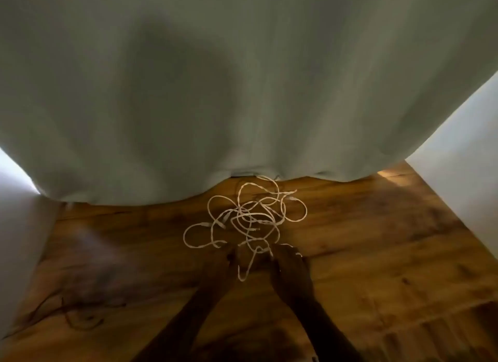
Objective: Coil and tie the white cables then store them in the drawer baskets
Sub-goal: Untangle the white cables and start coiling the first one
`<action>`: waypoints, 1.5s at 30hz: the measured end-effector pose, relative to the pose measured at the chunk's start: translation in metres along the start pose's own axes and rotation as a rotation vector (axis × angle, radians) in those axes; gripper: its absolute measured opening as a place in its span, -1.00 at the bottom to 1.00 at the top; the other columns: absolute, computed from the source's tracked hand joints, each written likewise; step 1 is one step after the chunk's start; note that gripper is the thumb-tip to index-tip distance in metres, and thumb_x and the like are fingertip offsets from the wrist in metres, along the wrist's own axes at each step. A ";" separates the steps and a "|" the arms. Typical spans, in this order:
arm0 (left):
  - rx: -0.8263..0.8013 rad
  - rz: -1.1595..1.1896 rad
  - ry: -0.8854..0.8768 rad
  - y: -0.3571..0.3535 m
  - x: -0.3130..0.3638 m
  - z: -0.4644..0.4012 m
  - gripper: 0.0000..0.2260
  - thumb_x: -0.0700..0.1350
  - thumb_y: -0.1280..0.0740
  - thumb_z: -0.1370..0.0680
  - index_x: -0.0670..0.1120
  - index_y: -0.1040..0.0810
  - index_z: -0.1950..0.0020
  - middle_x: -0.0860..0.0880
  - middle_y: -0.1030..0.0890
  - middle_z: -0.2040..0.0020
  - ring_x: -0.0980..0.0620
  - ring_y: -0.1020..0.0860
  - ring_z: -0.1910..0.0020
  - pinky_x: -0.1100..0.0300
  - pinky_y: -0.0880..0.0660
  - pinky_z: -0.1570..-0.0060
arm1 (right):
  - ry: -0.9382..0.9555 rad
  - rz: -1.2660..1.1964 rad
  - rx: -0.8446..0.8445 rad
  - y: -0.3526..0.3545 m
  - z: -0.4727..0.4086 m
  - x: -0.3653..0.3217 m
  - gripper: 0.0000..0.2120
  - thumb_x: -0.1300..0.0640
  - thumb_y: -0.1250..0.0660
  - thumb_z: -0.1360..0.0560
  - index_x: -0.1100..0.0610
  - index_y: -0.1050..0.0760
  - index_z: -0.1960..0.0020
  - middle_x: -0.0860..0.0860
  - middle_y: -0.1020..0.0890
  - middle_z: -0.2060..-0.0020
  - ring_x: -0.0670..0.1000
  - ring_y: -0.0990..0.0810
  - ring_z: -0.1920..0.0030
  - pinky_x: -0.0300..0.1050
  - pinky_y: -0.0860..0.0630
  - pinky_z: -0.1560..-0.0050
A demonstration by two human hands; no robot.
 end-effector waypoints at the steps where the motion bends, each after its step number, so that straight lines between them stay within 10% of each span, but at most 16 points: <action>1: -0.017 0.030 0.027 -0.003 -0.004 -0.002 -0.83 0.01 -0.22 -0.63 0.08 -0.54 -0.18 0.10 -0.62 0.00 0.20 -0.58 0.09 0.15 -0.58 0.03 | -0.024 -0.021 -0.009 -0.004 -0.001 0.001 -0.59 -0.02 -0.08 -0.53 0.03 -0.58 -0.22 0.03 -0.68 -0.12 0.11 -0.65 -0.17 0.17 -0.53 -0.16; 6: -0.070 -0.021 0.073 -0.004 -0.011 -0.006 -0.81 -0.01 -0.26 -0.61 0.09 -0.54 -0.21 0.11 -0.60 -0.06 0.19 -0.56 0.00 0.18 -0.55 -0.03 | -0.034 0.037 -0.050 -0.016 -0.011 -0.011 -0.63 -0.02 -0.18 -0.50 -0.03 -0.58 -0.23 -0.03 -0.68 -0.13 0.07 -0.63 -0.20 0.20 -0.46 -0.27; 11: -0.039 -0.009 0.059 0.003 -0.017 -0.017 -0.89 -0.09 -0.27 -0.61 0.06 -0.56 -0.08 0.14 -0.60 0.08 0.26 -0.56 0.16 0.34 -0.52 0.16 | -0.037 0.039 0.034 0.002 -0.030 -0.037 -0.63 0.08 -0.67 -0.19 -0.03 -0.67 0.04 -0.10 -0.70 0.19 -0.08 -0.70 0.26 -0.13 -0.60 0.26; 17: 0.096 0.154 0.221 0.007 -0.025 -0.024 -0.89 -0.09 -0.29 -0.61 0.11 -0.57 0.05 0.19 -0.57 0.16 0.26 -0.55 0.20 0.38 -0.45 0.23 | 0.056 0.052 -0.391 -0.026 -0.060 -0.035 -0.56 -0.11 -0.20 -0.61 -0.09 -0.33 -0.47 -0.05 -0.32 -0.52 0.11 -0.24 -0.53 0.24 -0.14 -0.49; 21: 0.100 0.403 0.544 0.005 -0.035 -0.033 -0.80 0.05 -0.30 -0.59 -0.05 -0.61 0.06 -0.08 -0.65 0.15 0.00 -0.63 0.20 -0.03 -0.63 0.12 | 0.186 0.146 -0.478 -0.025 -0.062 -0.048 -0.69 -0.10 -0.15 -0.62 -0.09 -0.53 -0.28 -0.06 -0.55 -0.30 0.07 -0.37 -0.43 0.21 -0.11 -0.48; 24: 0.192 0.657 0.684 0.006 -0.031 -0.035 -0.82 -0.10 -0.37 -0.56 -0.16 -0.53 -0.10 -0.13 -0.66 0.17 -0.04 -0.64 0.26 0.07 -0.57 0.35 | 0.298 0.011 -0.365 -0.018 -0.056 -0.046 -0.50 -0.17 0.07 -0.56 -0.10 -0.58 -0.21 -0.11 -0.62 -0.21 0.02 -0.50 -0.33 0.12 -0.29 -0.39; 28: 0.220 0.923 0.664 0.025 -0.020 -0.040 -0.72 -0.24 -0.39 -0.53 -0.16 -0.50 -0.23 -0.17 -0.68 0.08 -0.02 -0.67 0.22 0.17 -0.53 0.37 | 0.493 0.013 -0.168 -0.016 -0.047 -0.021 -0.78 0.05 -0.26 -0.49 -0.14 -0.59 -0.07 -0.16 -0.68 -0.07 0.02 -0.65 -0.17 0.25 -0.54 -0.16; 32: 0.115 1.110 0.404 0.052 0.013 -0.045 -0.78 -0.11 -0.28 -0.62 -0.19 -0.59 -0.17 -0.14 -0.71 -0.01 -0.01 -0.68 0.16 0.14 -0.57 0.24 | 0.426 -0.131 -0.046 -0.013 -0.045 -0.010 -0.83 -0.12 -0.26 -0.57 -0.15 -0.57 -0.09 -0.18 -0.65 -0.09 -0.17 -0.57 -0.20 0.02 -0.51 -0.22; 35: 0.066 1.070 0.207 0.066 0.042 -0.039 -0.81 -0.10 -0.26 -0.63 -0.11 -0.58 -0.18 -0.05 -0.72 0.01 0.01 -0.70 0.09 0.18 -0.61 0.20 | 0.057 -0.735 -0.020 0.034 -0.057 -0.058 -0.80 -0.10 -0.24 -0.62 -0.10 -0.59 0.07 -0.14 -0.68 0.17 -0.33 -0.63 0.12 -0.41 -0.54 0.13; 41: -0.061 0.942 -0.058 0.059 0.054 -0.026 -0.79 -0.19 -0.37 -0.55 -0.18 -0.64 -0.16 -0.18 -0.69 -0.02 -0.12 -0.66 0.00 0.10 -0.60 0.08 | -0.599 -1.317 -0.218 0.079 -0.117 -0.107 -0.78 0.04 -0.31 -0.62 0.16 -0.64 -0.05 0.07 -0.74 0.14 0.03 -0.69 0.19 -0.03 -0.62 0.13; 45: -0.148 0.926 -0.036 0.064 0.049 -0.022 -0.77 -0.26 -0.36 -0.53 -0.24 -0.62 -0.17 -0.09 -0.70 -0.09 0.01 -0.65 -0.11 0.18 -0.56 -0.07 | -0.534 -1.438 -0.261 0.109 -0.130 -0.096 -0.74 0.15 -0.20 -0.65 0.27 -0.60 -0.12 -0.01 -0.45 0.44 -0.10 -0.35 0.52 -0.15 -0.38 0.40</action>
Point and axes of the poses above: each hand's wrist, its own z-axis away from the middle knuckle, its own y-axis out of the back of the hand, x = y × z, the point moved 1 cm from there along -z, towards the middle knuckle
